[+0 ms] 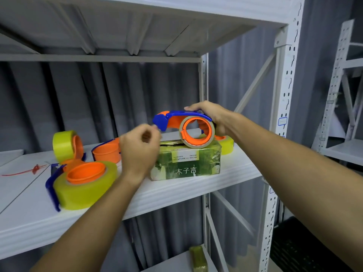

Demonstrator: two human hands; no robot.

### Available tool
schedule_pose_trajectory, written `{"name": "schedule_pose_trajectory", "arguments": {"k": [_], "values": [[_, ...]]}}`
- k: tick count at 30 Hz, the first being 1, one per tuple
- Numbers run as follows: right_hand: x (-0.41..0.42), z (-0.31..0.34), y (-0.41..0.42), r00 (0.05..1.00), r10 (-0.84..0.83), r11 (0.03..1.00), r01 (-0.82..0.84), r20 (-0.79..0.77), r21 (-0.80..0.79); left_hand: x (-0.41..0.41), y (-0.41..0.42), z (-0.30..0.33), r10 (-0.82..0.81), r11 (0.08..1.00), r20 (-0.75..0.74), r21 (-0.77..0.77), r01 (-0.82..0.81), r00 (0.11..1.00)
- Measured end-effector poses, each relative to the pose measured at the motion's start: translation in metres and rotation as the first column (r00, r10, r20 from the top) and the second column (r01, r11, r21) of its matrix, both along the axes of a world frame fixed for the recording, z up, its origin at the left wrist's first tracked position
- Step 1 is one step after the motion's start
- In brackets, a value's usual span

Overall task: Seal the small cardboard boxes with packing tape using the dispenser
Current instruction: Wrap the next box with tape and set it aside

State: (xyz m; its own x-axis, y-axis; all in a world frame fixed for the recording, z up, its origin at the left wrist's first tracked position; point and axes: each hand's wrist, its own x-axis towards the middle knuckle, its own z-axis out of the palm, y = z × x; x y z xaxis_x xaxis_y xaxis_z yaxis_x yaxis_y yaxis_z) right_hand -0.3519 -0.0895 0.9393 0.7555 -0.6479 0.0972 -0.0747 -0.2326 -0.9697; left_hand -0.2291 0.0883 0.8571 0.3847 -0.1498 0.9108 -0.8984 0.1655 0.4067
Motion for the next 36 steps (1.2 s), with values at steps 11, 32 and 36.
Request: {"name": "schedule_pose_trajectory", "arguments": {"k": [11, 32, 36], "values": [[0.011, 0.001, -0.013, 0.998, 0.013, 1.000, -0.015, -0.058, -0.027, 0.060, 0.000, 0.028, 0.072, 0.751, -0.795, 0.441, 0.492, 0.602], [0.022, 0.016, -0.012, 0.985, -0.010, 0.988, -0.017, -0.172, -0.156, 0.062, -0.004, 0.040, 0.136, 0.760, -0.749, 0.499, 0.416, 0.649], [0.025, 0.025, -0.008, 0.978, -0.007, 0.980, -0.035, -0.207, -0.197, 0.058, 0.000, 0.046, 0.151, 0.745, -0.730, 0.527, 0.408, 0.667]]}}
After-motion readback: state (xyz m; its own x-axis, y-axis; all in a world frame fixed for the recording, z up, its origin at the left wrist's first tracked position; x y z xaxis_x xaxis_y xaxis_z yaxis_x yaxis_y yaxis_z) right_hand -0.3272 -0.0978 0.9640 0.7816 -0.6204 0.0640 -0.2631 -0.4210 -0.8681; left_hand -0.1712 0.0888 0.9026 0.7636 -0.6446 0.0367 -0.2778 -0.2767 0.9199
